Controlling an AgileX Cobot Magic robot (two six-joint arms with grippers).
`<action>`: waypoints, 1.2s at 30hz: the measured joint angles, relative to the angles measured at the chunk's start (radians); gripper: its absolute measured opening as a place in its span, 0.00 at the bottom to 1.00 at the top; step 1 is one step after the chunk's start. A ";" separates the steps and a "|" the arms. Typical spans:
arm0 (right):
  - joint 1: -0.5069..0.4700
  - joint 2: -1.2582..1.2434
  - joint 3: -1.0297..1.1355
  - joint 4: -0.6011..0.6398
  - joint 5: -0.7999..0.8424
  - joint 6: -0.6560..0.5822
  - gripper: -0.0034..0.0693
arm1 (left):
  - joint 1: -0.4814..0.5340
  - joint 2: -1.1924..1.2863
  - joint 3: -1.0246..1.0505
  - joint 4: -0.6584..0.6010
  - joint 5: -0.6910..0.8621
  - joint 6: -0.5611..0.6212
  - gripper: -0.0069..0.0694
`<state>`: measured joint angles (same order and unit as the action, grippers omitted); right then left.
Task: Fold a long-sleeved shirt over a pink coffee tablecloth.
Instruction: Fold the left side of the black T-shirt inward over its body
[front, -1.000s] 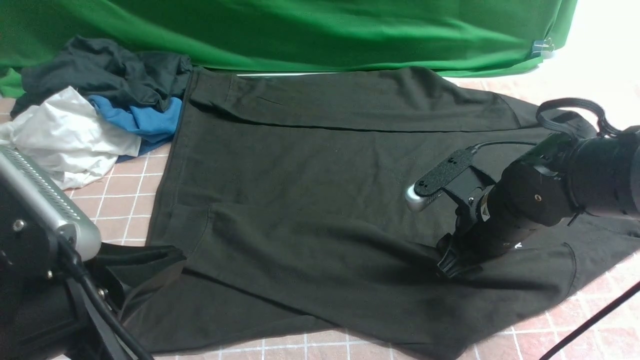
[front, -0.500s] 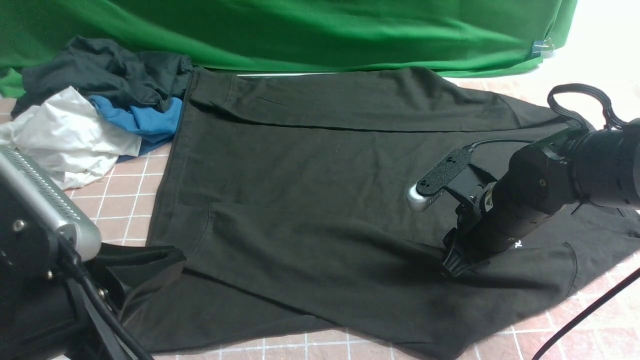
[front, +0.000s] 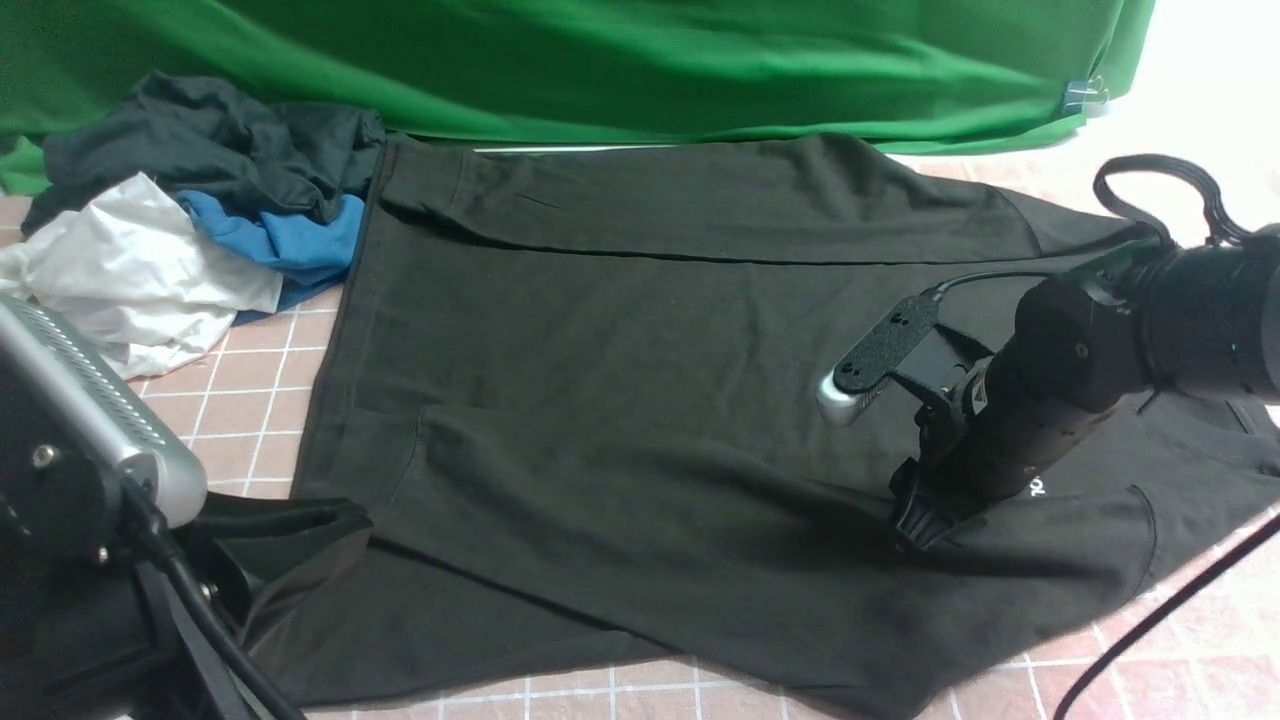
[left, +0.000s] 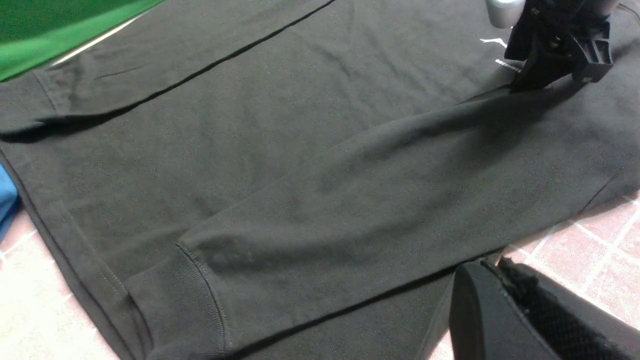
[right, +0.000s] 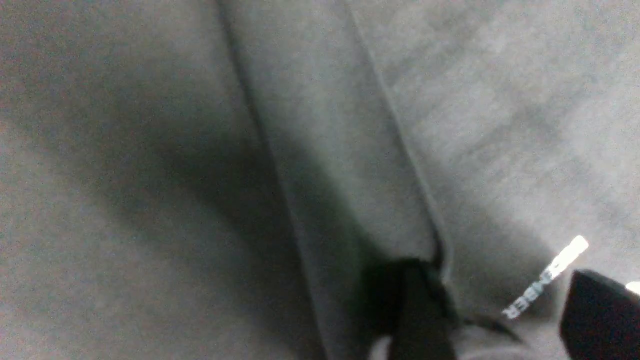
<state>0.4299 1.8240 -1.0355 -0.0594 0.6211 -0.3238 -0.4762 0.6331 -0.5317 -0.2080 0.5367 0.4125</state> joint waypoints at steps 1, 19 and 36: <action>-0.001 0.002 -0.003 0.003 0.000 -0.005 0.60 | 0.000 0.000 0.000 0.000 0.001 0.000 0.11; -0.070 0.006 -0.004 0.188 0.068 -0.167 0.21 | 0.000 0.000 0.000 -0.010 0.006 0.001 0.11; -0.070 -0.025 -0.059 0.089 0.061 -0.118 0.10 | 0.000 0.000 0.000 -0.014 0.018 0.001 0.11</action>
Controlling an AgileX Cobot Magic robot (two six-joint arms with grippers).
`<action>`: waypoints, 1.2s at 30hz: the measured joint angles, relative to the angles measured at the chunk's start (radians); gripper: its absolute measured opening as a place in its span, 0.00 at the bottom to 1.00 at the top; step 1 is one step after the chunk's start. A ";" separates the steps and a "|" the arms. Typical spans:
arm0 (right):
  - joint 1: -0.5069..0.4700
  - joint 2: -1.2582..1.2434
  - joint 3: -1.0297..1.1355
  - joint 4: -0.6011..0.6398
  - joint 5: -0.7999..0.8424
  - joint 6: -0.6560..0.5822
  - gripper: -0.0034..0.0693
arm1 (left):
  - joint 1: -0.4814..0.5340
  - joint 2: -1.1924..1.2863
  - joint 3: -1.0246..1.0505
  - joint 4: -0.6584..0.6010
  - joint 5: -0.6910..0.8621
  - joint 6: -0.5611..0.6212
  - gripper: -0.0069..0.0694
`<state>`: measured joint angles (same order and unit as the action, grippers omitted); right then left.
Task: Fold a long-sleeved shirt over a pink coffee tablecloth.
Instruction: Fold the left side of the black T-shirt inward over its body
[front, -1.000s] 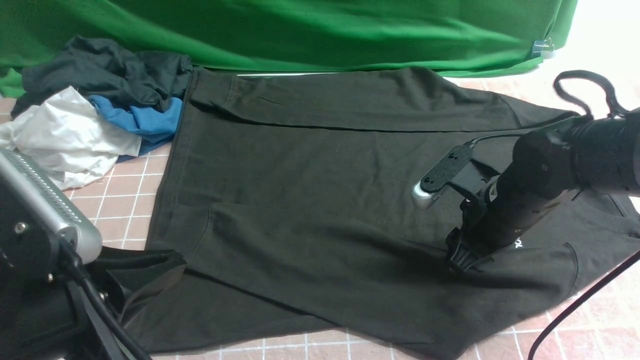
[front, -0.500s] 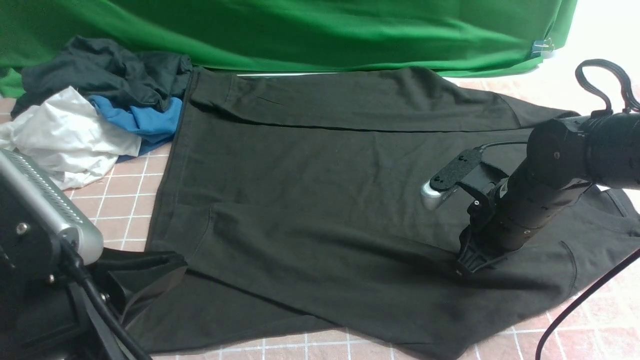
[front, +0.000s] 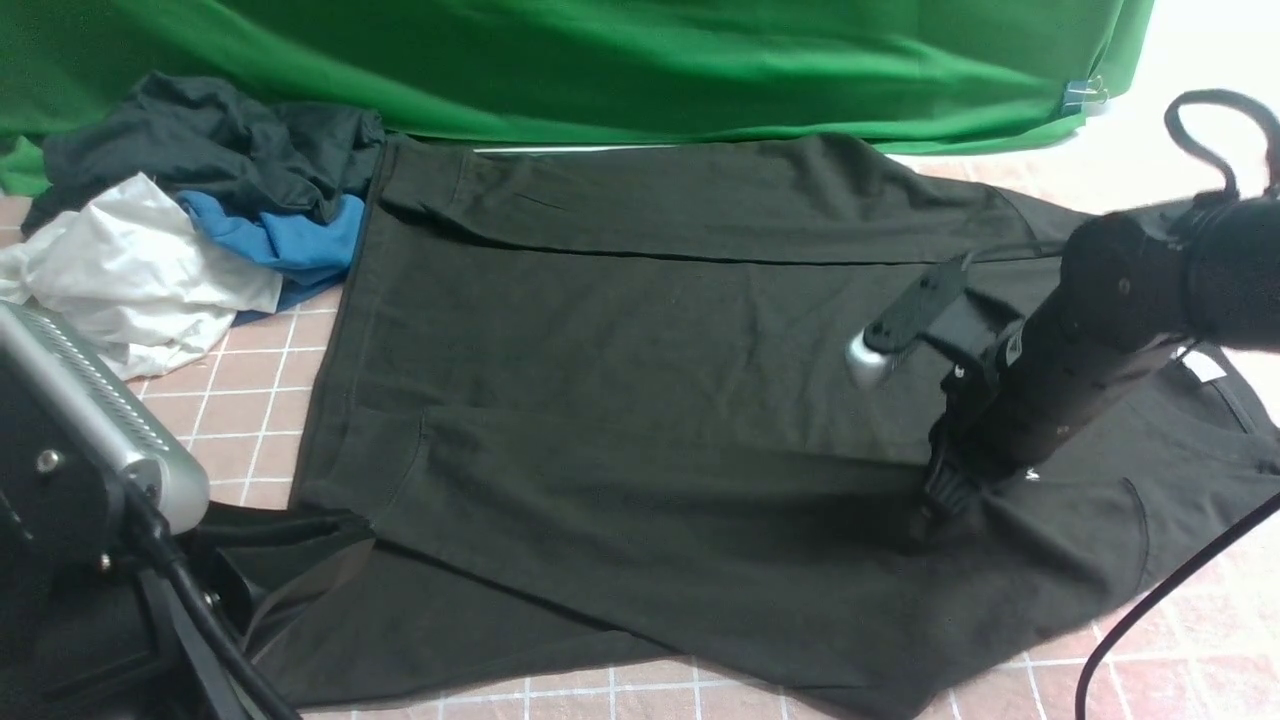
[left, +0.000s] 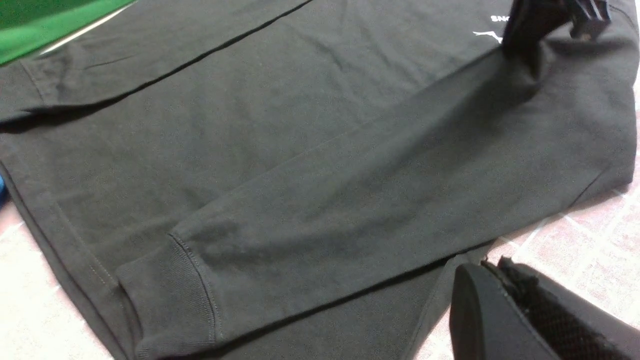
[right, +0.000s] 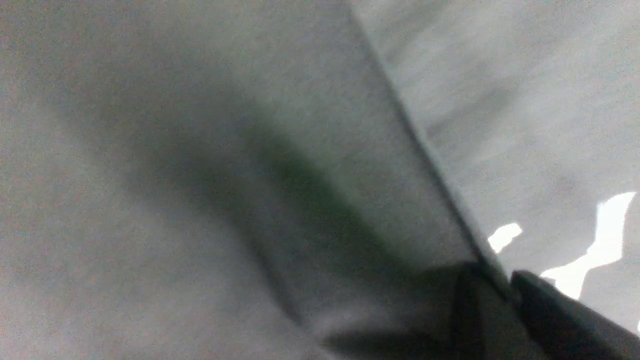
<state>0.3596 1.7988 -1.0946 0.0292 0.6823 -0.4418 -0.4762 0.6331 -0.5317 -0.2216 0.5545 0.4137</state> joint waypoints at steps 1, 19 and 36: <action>0.000 -0.001 -0.005 -0.009 0.000 0.011 0.10 | 0.000 0.000 0.000 0.000 0.000 0.000 0.11; 0.000 -0.005 -0.020 -0.193 -0.043 0.214 0.35 | 0.000 0.000 -0.001 0.027 0.024 -0.103 0.11; 0.114 -0.585 0.098 -0.109 0.231 0.432 0.27 | 0.106 0.508 -0.302 0.132 0.114 -0.307 0.11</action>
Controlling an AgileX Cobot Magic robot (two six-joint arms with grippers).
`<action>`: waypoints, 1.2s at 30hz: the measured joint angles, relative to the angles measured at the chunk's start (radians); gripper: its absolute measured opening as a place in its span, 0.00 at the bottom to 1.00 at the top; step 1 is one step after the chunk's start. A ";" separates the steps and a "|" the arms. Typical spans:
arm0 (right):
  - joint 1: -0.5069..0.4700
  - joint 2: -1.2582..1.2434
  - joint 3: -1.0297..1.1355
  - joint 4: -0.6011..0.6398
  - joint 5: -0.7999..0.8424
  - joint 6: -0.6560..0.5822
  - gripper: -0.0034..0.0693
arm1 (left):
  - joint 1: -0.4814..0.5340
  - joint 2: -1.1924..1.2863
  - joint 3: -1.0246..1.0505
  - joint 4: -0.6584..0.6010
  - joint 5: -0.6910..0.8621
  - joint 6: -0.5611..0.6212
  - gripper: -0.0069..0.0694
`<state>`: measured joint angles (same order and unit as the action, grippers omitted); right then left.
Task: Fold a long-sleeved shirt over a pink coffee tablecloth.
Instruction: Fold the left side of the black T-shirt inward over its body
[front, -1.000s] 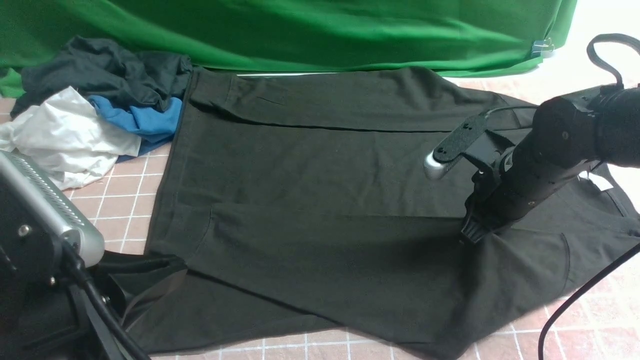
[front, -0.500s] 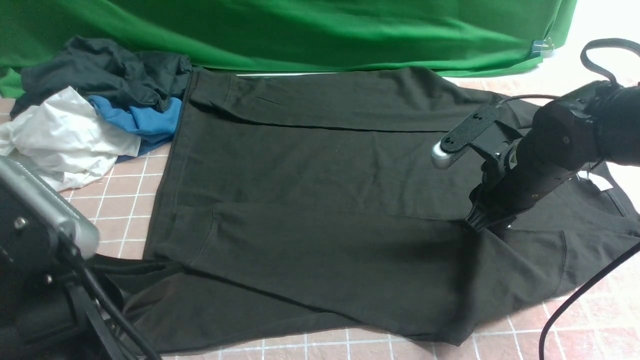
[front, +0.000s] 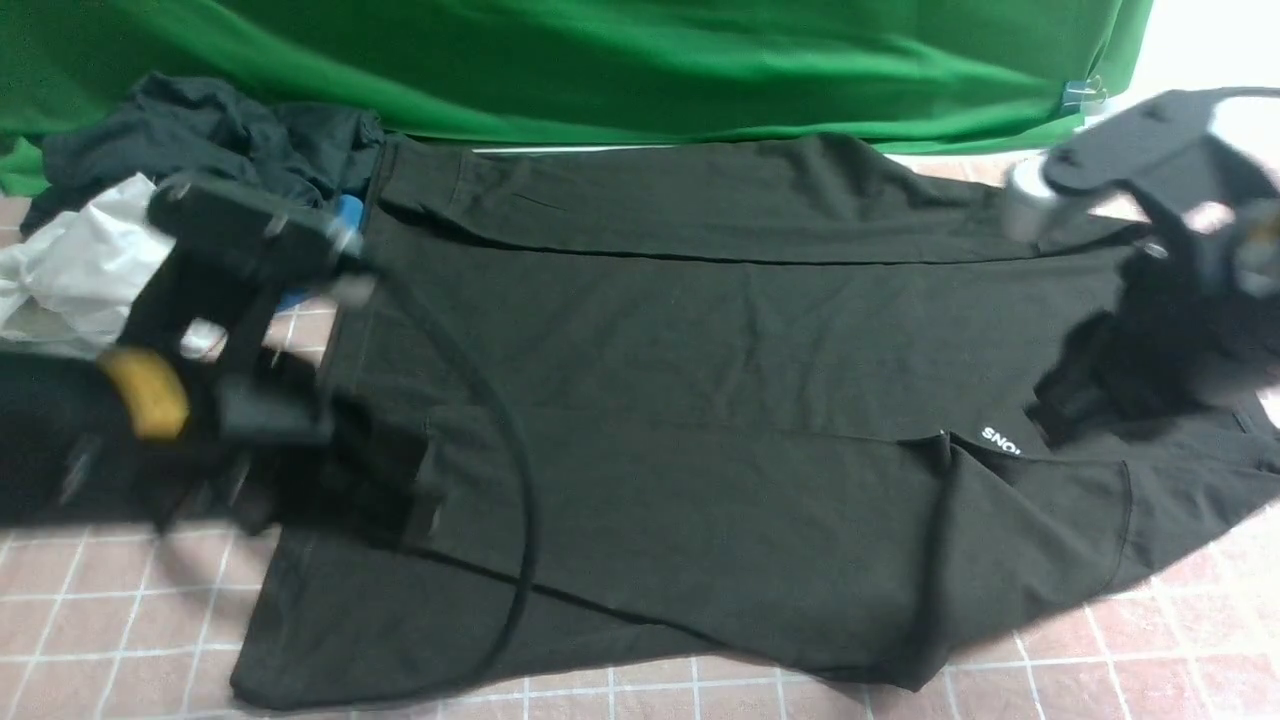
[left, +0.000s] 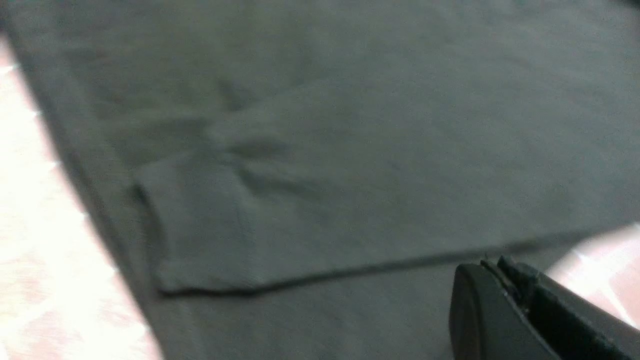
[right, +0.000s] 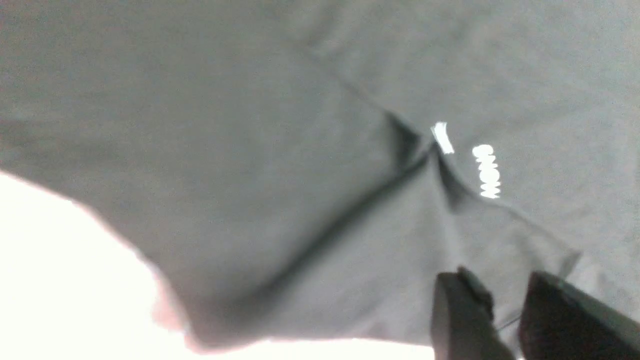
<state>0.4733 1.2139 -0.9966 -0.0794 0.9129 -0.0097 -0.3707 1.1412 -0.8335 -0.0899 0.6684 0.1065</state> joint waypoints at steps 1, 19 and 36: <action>0.004 -0.009 0.004 0.000 0.000 0.001 0.27 | 0.000 0.009 -0.005 0.000 0.000 0.000 0.11; 0.090 -0.257 0.187 0.109 -0.112 0.000 0.29 | 0.356 0.657 -0.293 -0.070 0.005 0.343 0.41; 0.098 -0.257 0.188 0.131 -0.219 0.001 0.31 | 0.359 0.754 -0.297 -0.200 -0.124 0.506 0.47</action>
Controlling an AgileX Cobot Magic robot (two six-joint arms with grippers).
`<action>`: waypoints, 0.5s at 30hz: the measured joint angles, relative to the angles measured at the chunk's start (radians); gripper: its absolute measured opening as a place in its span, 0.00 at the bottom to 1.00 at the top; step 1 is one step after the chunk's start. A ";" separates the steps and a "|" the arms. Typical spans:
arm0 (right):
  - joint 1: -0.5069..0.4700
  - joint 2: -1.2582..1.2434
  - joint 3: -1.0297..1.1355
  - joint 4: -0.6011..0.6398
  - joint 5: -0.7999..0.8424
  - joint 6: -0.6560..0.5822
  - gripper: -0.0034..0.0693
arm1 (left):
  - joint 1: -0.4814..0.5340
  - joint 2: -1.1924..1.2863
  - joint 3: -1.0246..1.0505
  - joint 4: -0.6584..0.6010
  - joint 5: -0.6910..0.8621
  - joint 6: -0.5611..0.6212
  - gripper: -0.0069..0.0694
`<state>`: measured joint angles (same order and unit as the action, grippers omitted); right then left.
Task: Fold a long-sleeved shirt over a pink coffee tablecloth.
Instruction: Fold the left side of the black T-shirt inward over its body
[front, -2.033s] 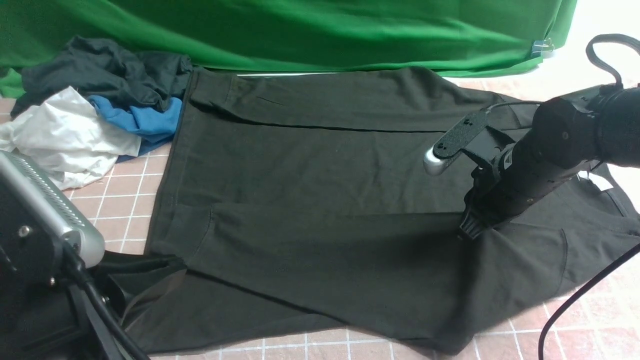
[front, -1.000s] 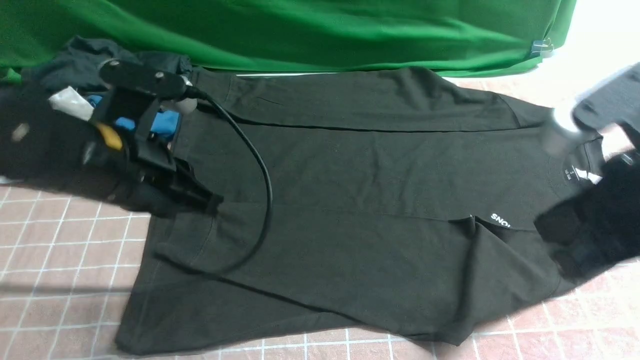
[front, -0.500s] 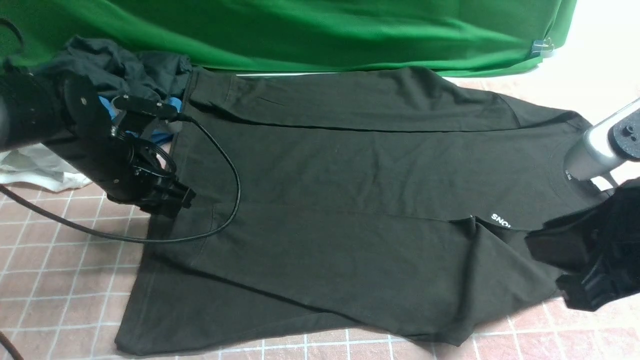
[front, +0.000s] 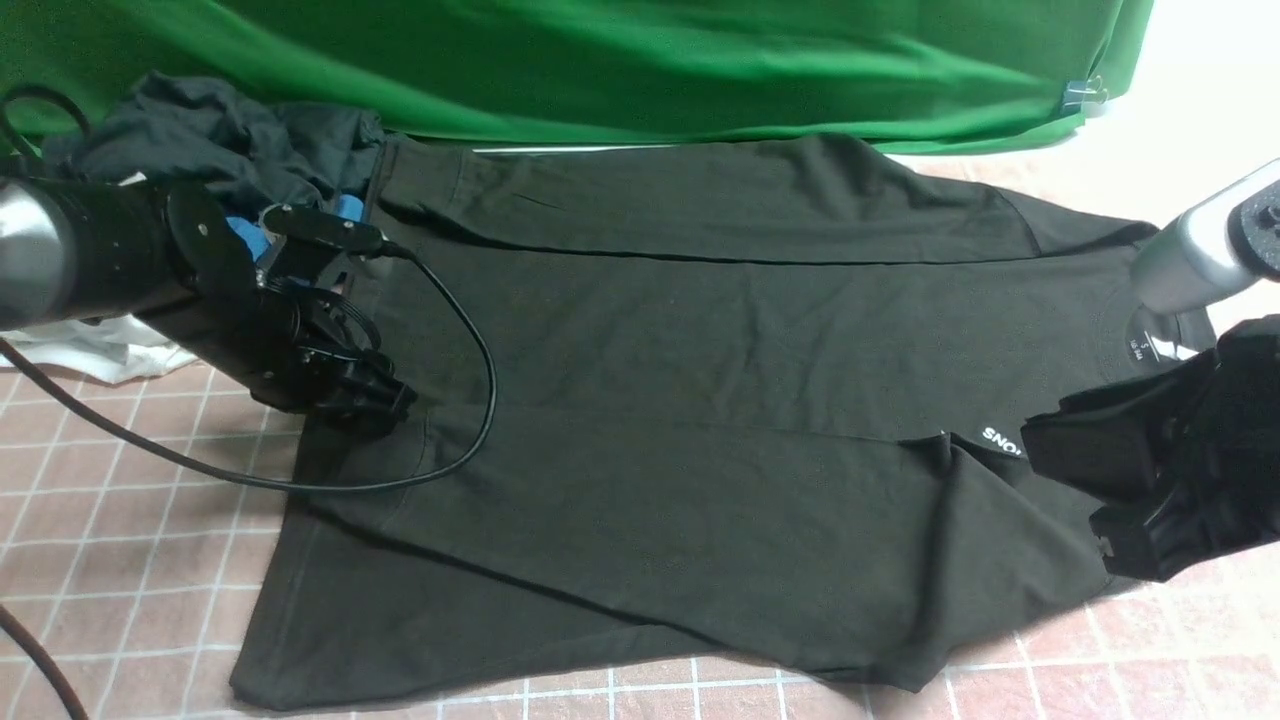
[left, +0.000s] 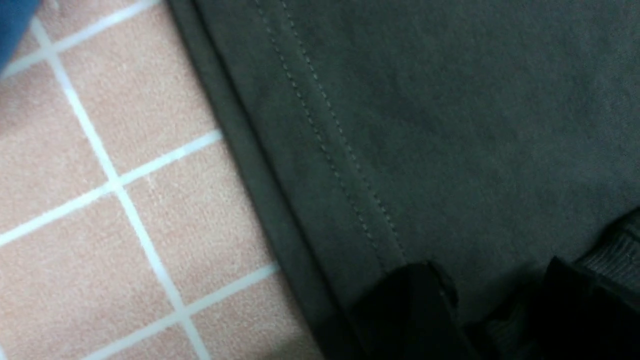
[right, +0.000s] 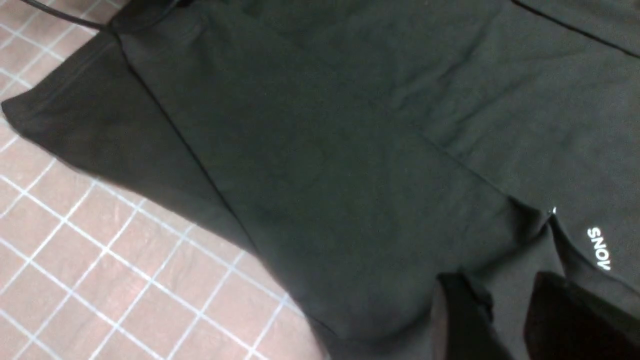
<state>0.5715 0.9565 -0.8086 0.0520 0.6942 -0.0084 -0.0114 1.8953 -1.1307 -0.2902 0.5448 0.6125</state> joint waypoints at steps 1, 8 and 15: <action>0.000 0.000 0.000 0.000 -0.001 0.000 0.32 | 0.000 0.000 0.000 0.000 0.002 0.001 0.45; 0.000 0.000 0.000 0.000 -0.008 0.000 0.32 | 0.000 0.001 -0.005 -0.036 0.052 0.009 0.26; 0.000 0.000 0.000 0.000 -0.008 -0.001 0.33 | 0.000 0.001 -0.010 -0.041 0.074 0.010 0.20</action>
<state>0.5715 0.9565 -0.8086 0.0520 0.6866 -0.0094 -0.0114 1.8964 -1.1404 -0.3309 0.6183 0.6222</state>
